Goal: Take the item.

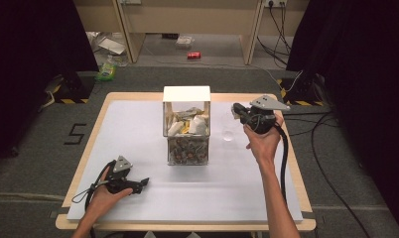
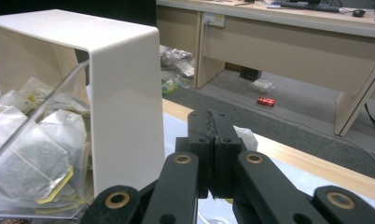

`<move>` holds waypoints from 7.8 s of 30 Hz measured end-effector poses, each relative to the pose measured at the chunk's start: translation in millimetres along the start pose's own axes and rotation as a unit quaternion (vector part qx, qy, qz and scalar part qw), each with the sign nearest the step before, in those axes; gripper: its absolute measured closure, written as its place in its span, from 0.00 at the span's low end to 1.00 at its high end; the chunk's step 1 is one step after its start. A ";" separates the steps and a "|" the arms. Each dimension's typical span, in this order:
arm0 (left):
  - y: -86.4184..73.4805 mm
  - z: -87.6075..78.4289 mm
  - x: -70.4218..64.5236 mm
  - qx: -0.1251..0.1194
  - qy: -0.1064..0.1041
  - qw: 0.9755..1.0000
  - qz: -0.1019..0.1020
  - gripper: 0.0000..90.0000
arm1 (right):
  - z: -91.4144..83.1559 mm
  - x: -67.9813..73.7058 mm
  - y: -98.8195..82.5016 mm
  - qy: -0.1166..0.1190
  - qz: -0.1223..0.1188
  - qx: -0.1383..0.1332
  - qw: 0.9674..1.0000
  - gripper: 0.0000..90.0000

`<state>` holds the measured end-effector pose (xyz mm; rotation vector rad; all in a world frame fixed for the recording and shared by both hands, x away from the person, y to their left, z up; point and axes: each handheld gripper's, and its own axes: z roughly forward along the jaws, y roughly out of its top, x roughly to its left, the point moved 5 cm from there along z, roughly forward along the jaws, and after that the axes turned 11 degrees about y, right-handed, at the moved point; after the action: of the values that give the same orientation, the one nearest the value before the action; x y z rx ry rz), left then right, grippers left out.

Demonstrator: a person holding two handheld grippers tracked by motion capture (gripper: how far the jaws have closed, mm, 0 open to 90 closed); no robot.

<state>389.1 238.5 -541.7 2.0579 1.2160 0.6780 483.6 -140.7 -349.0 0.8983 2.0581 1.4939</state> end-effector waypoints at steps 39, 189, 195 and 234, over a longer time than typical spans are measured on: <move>0.0 0.0 0.0 0.000 0.001 1.000 0.000 0.07 | 52.8 -20.4 -33.6 -0.010 0.030 0.063 0.998 0.99; 0.0 0.1 0.2 -0.001 0.000 1.000 -0.001 0.07 | -24.2 18.6 -121.8 0.009 0.089 0.049 0.995 0.32; 0.0 0.1 0.1 -0.001 0.000 1.000 -0.001 0.07 | -26.1 23.1 -125.8 0.013 0.088 0.054 0.995 0.33; -0.1 0.1 0.1 -0.002 0.000 1.000 -0.001 0.07 | -44.5 42.7 -180.0 0.022 0.087 0.122 0.988 0.20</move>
<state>389.2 238.6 -541.8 2.0540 1.2160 0.6786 379.6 -176.2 -504.4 1.1739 2.2819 1.3753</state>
